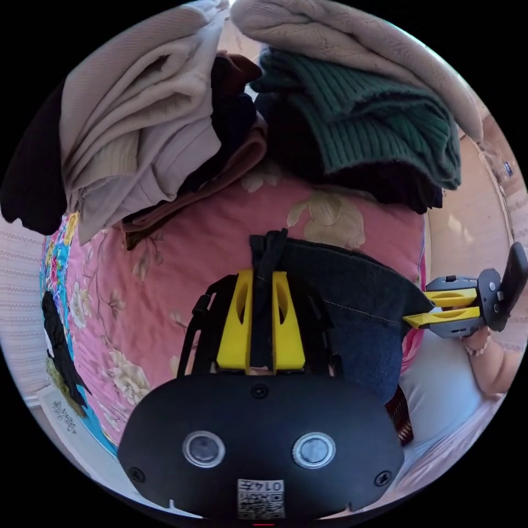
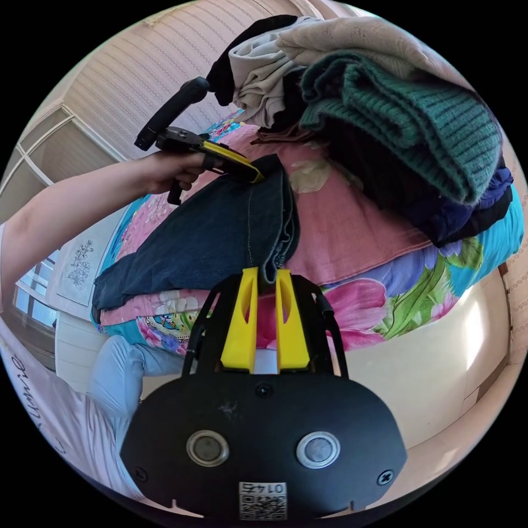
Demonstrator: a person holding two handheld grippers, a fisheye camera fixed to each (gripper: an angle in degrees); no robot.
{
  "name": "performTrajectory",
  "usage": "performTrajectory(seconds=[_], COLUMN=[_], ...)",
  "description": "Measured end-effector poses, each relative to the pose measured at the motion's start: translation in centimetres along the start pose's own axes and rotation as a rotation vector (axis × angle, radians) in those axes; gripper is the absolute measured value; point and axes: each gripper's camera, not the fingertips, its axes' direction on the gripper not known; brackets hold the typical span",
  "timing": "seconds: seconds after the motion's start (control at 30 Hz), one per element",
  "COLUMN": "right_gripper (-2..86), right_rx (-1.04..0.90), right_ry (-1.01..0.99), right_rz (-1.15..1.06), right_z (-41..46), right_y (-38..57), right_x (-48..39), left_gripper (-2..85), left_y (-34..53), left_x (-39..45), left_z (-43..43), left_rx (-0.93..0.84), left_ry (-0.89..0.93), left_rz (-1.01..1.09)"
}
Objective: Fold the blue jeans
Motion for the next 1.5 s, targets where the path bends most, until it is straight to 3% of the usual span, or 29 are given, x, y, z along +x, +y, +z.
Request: performTrajectory(seconds=[0.3, 0.5, 1.1, 1.5], right_gripper=[3.1, 2.8, 2.8, 3.1], right_rx=[0.064, 0.138, 0.124, -0.06], right_ry=[0.145, 0.042, -0.098, -0.262], right_rz=[-0.159, -0.251, -0.819, -1.135], right_z=[-0.3, -2.3, 0.2, 11.8], right_y=[1.5, 1.9, 7.0, 7.1], right_x=[-9.2, -18.6, -58.2, -84.1], left_gripper=[5.0, 5.0, 4.9, 4.8], left_y=[10.1, 21.5, 64.7, 91.7], left_x=[0.3, -0.6, -2.4, -4.4], left_z=[-8.5, -16.3, -32.8, -36.0], left_rx=[0.222, 0.317, 0.583, 0.663], left_ry=[-0.037, -0.067, -0.086, -0.156], left_rz=[-0.101, -0.227, -0.701, -0.987])
